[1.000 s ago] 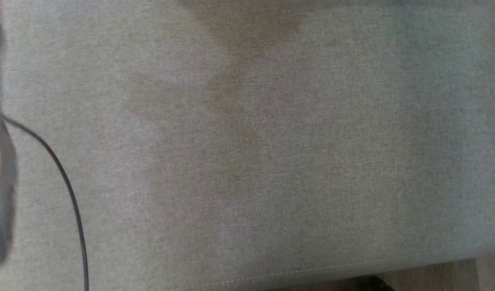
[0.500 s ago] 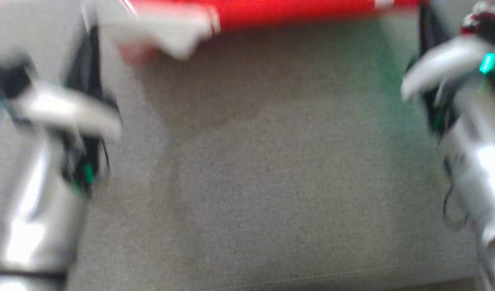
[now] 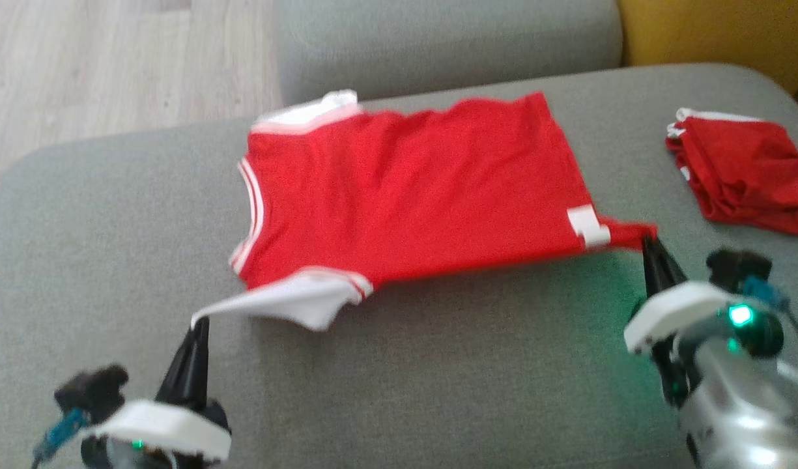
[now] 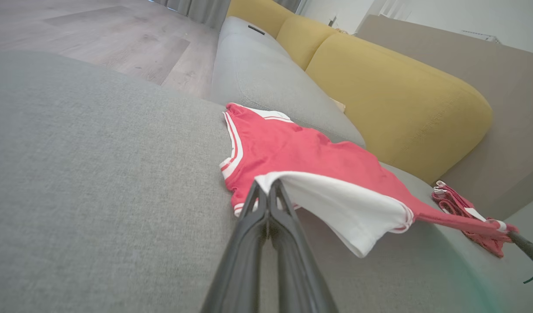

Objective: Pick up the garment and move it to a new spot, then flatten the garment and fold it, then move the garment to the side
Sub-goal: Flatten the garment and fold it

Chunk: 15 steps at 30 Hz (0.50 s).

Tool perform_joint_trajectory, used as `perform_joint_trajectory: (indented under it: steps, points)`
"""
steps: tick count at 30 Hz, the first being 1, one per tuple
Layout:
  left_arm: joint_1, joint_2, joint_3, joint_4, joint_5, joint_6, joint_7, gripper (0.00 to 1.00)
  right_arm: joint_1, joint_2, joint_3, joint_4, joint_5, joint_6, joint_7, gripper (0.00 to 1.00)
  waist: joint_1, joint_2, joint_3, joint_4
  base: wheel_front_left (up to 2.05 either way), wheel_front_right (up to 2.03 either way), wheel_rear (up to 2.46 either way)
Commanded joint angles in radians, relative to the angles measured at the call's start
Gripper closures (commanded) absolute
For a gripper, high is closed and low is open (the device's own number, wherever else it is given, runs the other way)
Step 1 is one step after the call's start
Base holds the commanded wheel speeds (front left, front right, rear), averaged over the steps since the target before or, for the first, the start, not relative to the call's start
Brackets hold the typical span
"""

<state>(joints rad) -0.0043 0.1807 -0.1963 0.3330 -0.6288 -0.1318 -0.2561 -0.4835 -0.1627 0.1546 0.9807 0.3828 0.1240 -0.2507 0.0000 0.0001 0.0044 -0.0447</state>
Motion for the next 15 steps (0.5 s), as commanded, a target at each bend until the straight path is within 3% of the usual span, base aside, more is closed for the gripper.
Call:
perform_joint_trajectory:
  steps: [1, 8, 15]
  points:
    - [-0.033, 0.012, 0.058, -0.043, 0.01, 0.002, -0.006, 1.0, -0.004, 0.008, 0.003, -0.036, -0.015, 0.007, -0.011, 1.0, 0.0, -0.0001, -0.017, 0.0, 0.0, 0.0, 0.0]
    - [0.062, -0.048, 0.082, -0.105, 0.047, 0.015, -0.006, 1.0, 0.125, 0.028, -0.089, -0.12, -0.087, 0.007, -0.011, 1.0, 0.0, -0.0001, -0.011, 0.029, 0.0, 0.0, 0.0]
    - [-0.03, -0.068, 0.06, -0.079, 0.061, 0.03, 0.009, 1.0, 0.084, 0.046, -0.149, -0.118, -0.139, 0.007, -0.011, 1.0, 0.0, -0.0001, 0.05, 0.053, 0.0, 0.0, 0.0]
